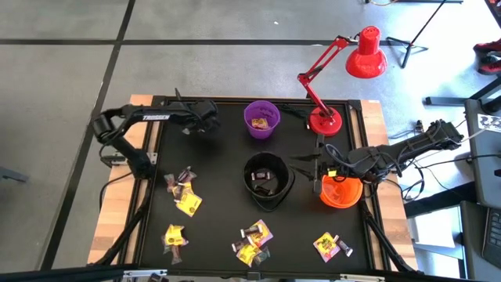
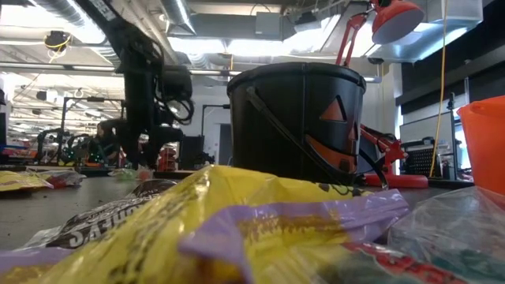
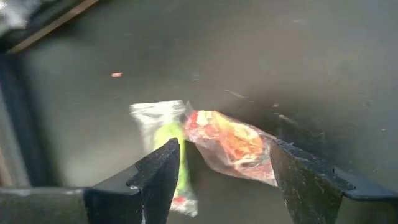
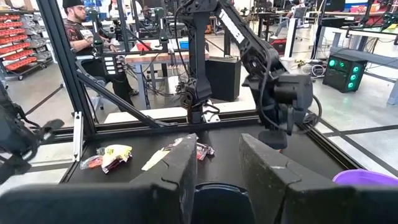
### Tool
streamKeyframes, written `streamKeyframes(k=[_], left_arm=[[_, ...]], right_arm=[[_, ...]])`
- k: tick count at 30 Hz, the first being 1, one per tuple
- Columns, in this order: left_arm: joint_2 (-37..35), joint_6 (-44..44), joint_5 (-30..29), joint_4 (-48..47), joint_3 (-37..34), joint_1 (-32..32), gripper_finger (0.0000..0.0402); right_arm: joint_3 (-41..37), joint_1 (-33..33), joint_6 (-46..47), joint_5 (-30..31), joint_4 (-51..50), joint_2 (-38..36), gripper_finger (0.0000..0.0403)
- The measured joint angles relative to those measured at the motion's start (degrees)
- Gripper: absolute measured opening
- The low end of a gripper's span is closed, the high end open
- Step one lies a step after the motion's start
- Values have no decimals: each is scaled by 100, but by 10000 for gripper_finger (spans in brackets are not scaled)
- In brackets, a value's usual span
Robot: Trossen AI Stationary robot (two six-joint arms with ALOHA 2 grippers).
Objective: Sort candy
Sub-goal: Put the orange gummy into the orange bucket
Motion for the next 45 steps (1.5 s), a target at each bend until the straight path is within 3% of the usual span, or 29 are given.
streamKeyframes(k=[5,10,24,29,37,45], left_arm=[[387,117,325,357,0,27,232],[494,170,482,446,13,1,194],[498,203,492,526,61,-373,9],[140,206,549,484,184,-673,12],[-1146,50,654,722,402,-1580,3],[-1858,419,907,2821,428,-3380,1]], right_arm=[[0,0,2,0,-2,0,117],[0,0,17,0,-48,0,117],[0,0,26,0,-52,0,117],[1,0,28,0,-55,0,117],[2,0,26,53,-52,127,117],[7,-12,-56,1122,488,891,117]])
